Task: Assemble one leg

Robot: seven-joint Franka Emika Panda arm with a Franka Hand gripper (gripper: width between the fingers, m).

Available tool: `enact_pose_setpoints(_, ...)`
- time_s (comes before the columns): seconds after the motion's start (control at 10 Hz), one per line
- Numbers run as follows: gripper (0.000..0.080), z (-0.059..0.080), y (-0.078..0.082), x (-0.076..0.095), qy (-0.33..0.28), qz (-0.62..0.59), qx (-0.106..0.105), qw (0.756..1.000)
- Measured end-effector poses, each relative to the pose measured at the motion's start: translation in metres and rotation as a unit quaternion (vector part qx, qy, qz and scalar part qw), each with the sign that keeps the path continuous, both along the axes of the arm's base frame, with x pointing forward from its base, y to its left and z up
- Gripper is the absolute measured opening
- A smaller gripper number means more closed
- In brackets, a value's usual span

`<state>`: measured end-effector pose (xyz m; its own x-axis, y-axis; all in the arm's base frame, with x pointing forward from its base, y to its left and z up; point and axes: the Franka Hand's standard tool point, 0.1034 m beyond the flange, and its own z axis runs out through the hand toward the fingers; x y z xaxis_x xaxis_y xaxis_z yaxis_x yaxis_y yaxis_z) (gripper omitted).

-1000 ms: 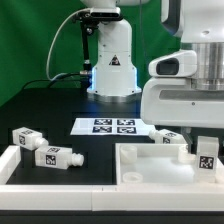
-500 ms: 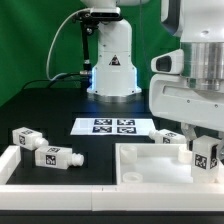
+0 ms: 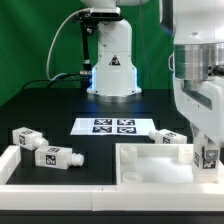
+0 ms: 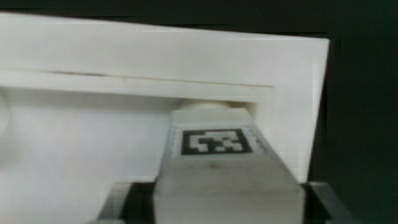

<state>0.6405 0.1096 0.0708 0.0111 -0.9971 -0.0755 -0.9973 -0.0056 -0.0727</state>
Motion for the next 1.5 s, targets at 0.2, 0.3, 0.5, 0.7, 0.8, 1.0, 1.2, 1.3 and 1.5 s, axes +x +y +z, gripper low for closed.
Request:
enact_pose_setpoints(0.2,0.0284,0.0,0.0,0.0,0.004,-0.059,0.006,0.998)
enact_pose_setpoints(0.3,0.0284,0.0,0.0,0.0,0.008,-0.1,0.015,0.995)
enact_pose_setpoints(0.5,0.0284,0.0,-0.001,0.001,0.014,-0.188,0.029,0.982)
enact_pose_setpoints(0.7,0.0285,0.0,-0.002,0.0,0.013,-0.19,0.027,0.981)
enact_pose_setpoints(0.8,0.0337,0.0,-0.001,0.0,0.013,-0.186,0.027,0.982)
enact_pose_setpoints(1.0,0.0532,0.004,0.002,0.002,0.01,-0.182,0.029,0.983)
enact_pose_setpoints(1.2,0.0624,0.035,0.011,0.008,-0.007,-0.162,0.04,0.986)
enact_pose_setpoints(1.3,0.0624,0.051,0.013,0.007,-0.005,-0.165,0.047,0.985)
enact_pose_setpoints(1.5,0.0648,0.052,0.014,0.006,0.003,-0.162,0.048,0.986)
